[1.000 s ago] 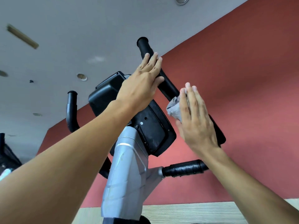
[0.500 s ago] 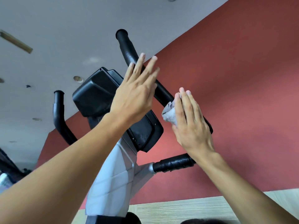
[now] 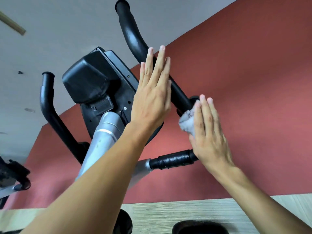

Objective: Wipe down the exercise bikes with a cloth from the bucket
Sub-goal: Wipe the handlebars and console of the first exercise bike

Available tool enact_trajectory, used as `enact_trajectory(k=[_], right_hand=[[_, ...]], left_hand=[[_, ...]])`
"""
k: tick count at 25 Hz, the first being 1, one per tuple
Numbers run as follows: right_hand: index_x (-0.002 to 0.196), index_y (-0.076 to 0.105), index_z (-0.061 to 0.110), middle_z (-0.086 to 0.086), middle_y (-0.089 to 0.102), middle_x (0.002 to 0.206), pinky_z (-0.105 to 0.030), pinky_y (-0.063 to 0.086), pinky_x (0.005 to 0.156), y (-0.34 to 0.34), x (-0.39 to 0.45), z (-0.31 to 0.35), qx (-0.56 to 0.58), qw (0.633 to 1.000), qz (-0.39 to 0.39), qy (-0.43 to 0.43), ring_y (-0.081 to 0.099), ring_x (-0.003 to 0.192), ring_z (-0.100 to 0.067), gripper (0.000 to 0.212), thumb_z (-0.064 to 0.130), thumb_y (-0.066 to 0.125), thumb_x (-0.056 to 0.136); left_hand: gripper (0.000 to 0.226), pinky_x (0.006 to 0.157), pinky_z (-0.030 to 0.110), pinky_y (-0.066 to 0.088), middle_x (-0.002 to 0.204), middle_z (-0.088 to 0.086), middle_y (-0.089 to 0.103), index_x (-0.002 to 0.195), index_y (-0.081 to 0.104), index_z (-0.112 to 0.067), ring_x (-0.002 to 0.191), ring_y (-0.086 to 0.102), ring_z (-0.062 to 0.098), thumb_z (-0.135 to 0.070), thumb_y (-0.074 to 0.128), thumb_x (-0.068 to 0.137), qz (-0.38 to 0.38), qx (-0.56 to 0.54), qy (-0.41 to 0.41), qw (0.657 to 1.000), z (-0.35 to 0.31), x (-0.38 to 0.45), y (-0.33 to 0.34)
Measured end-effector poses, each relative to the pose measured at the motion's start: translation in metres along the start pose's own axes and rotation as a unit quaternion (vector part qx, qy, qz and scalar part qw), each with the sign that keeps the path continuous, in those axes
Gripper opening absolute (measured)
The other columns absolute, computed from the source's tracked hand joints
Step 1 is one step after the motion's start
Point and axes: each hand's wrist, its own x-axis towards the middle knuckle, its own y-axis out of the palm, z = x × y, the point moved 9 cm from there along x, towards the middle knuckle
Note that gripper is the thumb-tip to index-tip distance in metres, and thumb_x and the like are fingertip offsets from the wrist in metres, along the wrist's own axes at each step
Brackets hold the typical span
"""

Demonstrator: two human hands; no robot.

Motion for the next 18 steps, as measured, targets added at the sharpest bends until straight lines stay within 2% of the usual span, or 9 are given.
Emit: enact_trajectory(k=[4, 9, 12, 14, 18], right_hand=[[0.154, 0.015, -0.01, -0.03, 0.016, 0.163, -0.05, 0.028, 0.122, 0.005, -0.026, -0.017, 0.032, 0.998, 0.038, 0.041, 0.012, 0.154, -0.042, 0.079, -0.002, 0.061, 0.09], [0.155, 0.018, -0.006, -0.026, 0.021, 0.163, -0.048, 0.03, 0.122, 0.001, 0.034, 0.01, 0.015, 0.999, -0.023, -0.017, 0.018, 0.154, -0.037, 0.071, 0.008, 0.055, 0.096], [0.155, 0.019, -0.005, -0.025, 0.02, 0.163, -0.048, 0.03, 0.121, 0.004, 0.013, 0.003, 0.008, 0.999, -0.025, -0.024, 0.017, 0.154, -0.038, 0.074, 0.003, 0.058, 0.093], [0.154, 0.019, -0.007, -0.028, 0.02, 0.162, -0.05, 0.029, 0.121, 0.007, -0.02, -0.013, 0.029, 1.0, -0.005, -0.001, 0.016, 0.153, -0.041, 0.078, -0.005, 0.062, 0.089], [0.156, 0.014, -0.006, -0.026, 0.008, 0.165, -0.046, 0.015, 0.127, 0.008, -0.047, -0.023, 0.101, 0.99, 0.087, 0.052, 0.006, 0.155, -0.039, 0.082, -0.009, 0.06, 0.088]], left_hand=[[0.054, 0.129, 0.047, 0.007, 0.168, 0.019, 0.015, 0.157, 0.024, 0.004, 0.157, 0.005, 0.036, 0.004, 0.035, 0.103, -0.002, -0.03, 0.0, 1.0, -0.009, -0.018, 0.014], [0.051, 0.129, 0.044, 0.004, 0.165, 0.027, 0.016, 0.155, 0.024, 0.009, 0.155, 0.008, 0.041, -0.002, 0.028, 0.106, -0.046, -0.075, -0.011, 0.996, -0.009, -0.018, 0.019], [0.05, 0.129, 0.044, 0.006, 0.164, 0.028, 0.018, 0.154, 0.026, 0.009, 0.154, 0.01, 0.043, 0.003, 0.034, 0.105, -0.055, -0.067, 0.012, 0.996, -0.006, -0.02, 0.019], [0.05, 0.129, 0.045, 0.007, 0.164, 0.027, 0.019, 0.154, 0.026, 0.009, 0.154, 0.011, 0.043, 0.002, 0.034, 0.106, -0.047, -0.062, 0.026, 0.997, -0.006, -0.019, 0.018], [0.05, 0.127, 0.05, 0.016, 0.165, 0.026, 0.02, 0.155, 0.026, 0.008, 0.155, 0.011, 0.042, -0.001, 0.034, 0.106, -0.022, -0.076, 0.019, 0.997, -0.009, -0.025, 0.015]])
